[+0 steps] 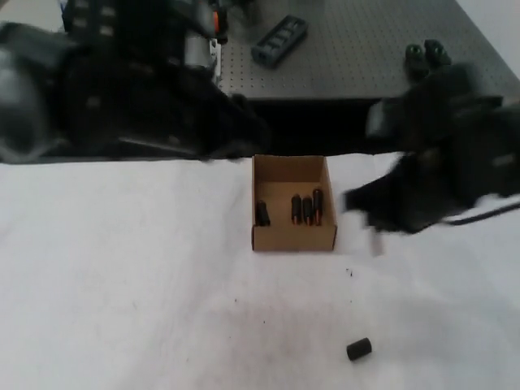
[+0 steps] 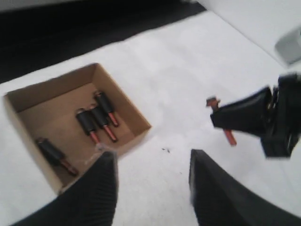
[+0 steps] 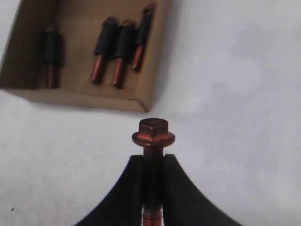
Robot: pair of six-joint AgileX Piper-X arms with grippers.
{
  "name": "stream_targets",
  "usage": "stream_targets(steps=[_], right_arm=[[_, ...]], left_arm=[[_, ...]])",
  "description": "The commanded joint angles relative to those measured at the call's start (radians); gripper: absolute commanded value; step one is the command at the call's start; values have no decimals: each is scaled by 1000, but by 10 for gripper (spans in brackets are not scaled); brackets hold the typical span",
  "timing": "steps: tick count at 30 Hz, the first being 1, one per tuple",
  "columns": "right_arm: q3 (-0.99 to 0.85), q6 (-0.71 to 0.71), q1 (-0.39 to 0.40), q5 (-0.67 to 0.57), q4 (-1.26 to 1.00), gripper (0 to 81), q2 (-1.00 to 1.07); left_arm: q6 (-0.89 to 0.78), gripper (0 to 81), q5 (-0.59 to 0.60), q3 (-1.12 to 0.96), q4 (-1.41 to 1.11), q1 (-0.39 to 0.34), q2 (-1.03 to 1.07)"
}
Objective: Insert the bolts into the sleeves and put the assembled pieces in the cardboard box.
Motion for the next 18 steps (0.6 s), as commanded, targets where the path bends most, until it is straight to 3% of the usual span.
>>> stream_targets(steps=[1,7,11,15,18], right_arm=[[15,-21,-22,-5,26,52,-22],[135,-23,-202,-114,25,52,-178],[174,-23,-245,-144,27,52,-239],[190,-15,-252,-152,27,52,-269],[190,-15,-252,-160,27,52,-270]], left_arm=[[32,314,15,8,2,3,-8],[120,314,-27,-197,204,-147,229],[166,314,-101,-322,321,-222,375],[195,314,-105,-419,406,-271,482],[261,314,-177,-451,444,-301,526]])
